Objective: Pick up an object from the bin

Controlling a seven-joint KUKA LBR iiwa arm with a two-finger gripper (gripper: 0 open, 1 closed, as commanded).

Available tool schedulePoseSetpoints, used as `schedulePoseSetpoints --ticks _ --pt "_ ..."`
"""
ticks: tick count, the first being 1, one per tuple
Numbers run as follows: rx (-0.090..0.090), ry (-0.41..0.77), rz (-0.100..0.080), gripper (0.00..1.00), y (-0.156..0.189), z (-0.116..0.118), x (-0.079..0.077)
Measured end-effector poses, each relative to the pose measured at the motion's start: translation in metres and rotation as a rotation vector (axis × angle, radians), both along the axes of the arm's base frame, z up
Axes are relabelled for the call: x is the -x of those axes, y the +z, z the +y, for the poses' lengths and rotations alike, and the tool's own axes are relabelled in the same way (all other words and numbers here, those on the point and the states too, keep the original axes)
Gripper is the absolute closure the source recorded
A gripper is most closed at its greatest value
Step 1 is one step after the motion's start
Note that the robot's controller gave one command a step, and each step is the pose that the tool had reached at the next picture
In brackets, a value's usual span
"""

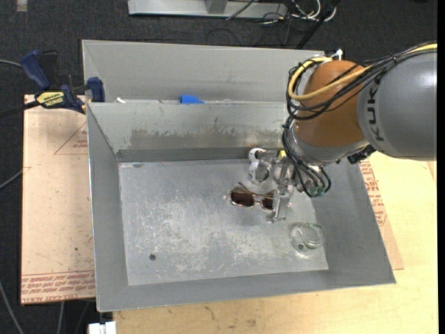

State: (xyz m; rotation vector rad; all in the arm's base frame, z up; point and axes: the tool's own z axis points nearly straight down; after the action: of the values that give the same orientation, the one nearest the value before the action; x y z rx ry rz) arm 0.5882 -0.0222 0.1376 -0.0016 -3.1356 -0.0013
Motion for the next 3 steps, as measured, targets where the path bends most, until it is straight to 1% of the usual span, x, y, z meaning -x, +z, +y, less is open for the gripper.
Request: schedulePoseSetpoints --ticks 1,2,3 --pt "0.0 0.001 -0.007 0.0 0.005 0.0 -0.002" --pt "-0.001 -0.077 -0.011 0.0 -0.06 -0.008 0.01" --pt "-0.001 -0.102 -0.01 0.0 -0.09 -0.007 0.009"
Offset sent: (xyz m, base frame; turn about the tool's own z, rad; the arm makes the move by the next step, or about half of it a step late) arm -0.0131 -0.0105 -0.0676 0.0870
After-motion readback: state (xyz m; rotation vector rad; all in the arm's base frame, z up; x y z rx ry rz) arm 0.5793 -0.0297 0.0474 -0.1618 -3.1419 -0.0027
